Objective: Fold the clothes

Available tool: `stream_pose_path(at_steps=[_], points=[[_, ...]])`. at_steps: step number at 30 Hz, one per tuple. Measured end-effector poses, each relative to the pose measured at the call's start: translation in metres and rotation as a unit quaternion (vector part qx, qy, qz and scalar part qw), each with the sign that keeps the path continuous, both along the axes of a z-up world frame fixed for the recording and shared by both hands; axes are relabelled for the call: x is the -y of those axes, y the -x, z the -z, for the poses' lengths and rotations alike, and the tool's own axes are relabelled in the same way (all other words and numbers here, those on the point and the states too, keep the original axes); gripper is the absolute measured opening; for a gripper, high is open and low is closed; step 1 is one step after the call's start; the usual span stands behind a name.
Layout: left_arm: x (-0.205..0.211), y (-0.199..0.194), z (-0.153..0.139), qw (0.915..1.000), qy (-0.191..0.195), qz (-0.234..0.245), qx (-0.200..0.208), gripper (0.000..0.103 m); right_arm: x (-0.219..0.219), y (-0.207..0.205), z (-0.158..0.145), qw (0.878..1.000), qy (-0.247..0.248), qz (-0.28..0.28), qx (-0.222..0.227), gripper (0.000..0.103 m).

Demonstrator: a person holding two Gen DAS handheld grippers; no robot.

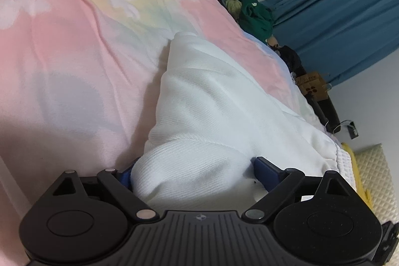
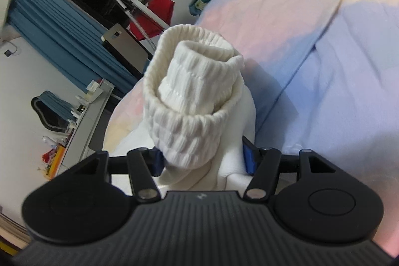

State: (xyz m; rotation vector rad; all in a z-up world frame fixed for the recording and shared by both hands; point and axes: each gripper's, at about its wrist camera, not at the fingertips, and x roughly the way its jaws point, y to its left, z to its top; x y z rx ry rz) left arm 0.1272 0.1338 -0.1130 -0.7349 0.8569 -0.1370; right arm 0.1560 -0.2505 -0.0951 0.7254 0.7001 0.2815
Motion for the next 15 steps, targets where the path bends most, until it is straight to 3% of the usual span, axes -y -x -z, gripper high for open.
stream_pose_path(at_steps=[5, 15], points=[[0.003, -0.001, -0.004, 0.9997, -0.019, 0.01, 0.008, 0.084, 0.0, -0.005, 0.008, 1.0, -0.001, 0.005, -0.024, 0.061], [0.012, 0.003, -0.023, 0.9981, -0.049, 0.026, 0.027, 0.059, -0.006, -0.001, -0.009, 1.0, 0.017, 0.004, -0.005, 0.055]])
